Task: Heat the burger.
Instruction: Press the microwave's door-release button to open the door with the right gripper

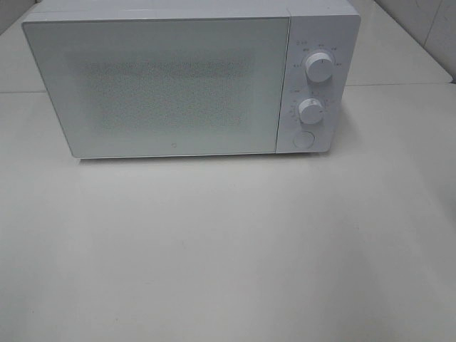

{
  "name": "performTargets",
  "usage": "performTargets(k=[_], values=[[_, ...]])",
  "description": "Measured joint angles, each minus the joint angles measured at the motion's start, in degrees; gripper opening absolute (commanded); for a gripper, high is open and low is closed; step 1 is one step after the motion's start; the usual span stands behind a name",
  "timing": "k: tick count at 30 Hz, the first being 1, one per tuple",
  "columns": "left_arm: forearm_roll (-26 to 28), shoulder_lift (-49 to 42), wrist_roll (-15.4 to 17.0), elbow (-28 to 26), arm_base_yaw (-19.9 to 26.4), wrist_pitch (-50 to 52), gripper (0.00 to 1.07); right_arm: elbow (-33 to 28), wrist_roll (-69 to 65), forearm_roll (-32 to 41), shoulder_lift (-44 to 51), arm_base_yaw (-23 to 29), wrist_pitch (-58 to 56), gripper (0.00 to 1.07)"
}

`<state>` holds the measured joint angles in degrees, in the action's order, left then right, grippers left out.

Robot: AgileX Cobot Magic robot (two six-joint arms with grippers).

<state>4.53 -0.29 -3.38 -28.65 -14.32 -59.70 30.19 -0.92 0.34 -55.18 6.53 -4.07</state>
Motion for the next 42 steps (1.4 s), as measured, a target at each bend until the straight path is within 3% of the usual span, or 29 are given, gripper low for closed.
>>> performTargets(k=[22, 34, 37, 39, 42], values=[[0.0, 0.0, 0.0, 0.0, 0.0, 0.0, 0.00, 0.1, -0.7, 0.0, -30.5, 0.0, 38.6, 0.04], [0.0, 0.0, 0.0, 0.0, 0.0, 0.0, 0.00, 0.2, -1.8, -0.3, -42.3, 0.0, 47.4, 0.06], [0.0, 0.0, 0.0, 0.0, 0.0, 0.0, 0.00, 0.2, -3.7, -1.8, -44.6, 0.0, 47.7, 0.06], [0.0, 0.0, 0.0, 0.0, 0.0, 0.0, 0.00, 0.2, -11.2, -8.5, -47.3, 0.0, 51.2, 0.06], [0.0, 0.0, 0.0, 0.0, 0.0, 0.0, 0.00, 0.2, -13.6, -10.6, -48.1, 0.0, 52.5, 0.06]])
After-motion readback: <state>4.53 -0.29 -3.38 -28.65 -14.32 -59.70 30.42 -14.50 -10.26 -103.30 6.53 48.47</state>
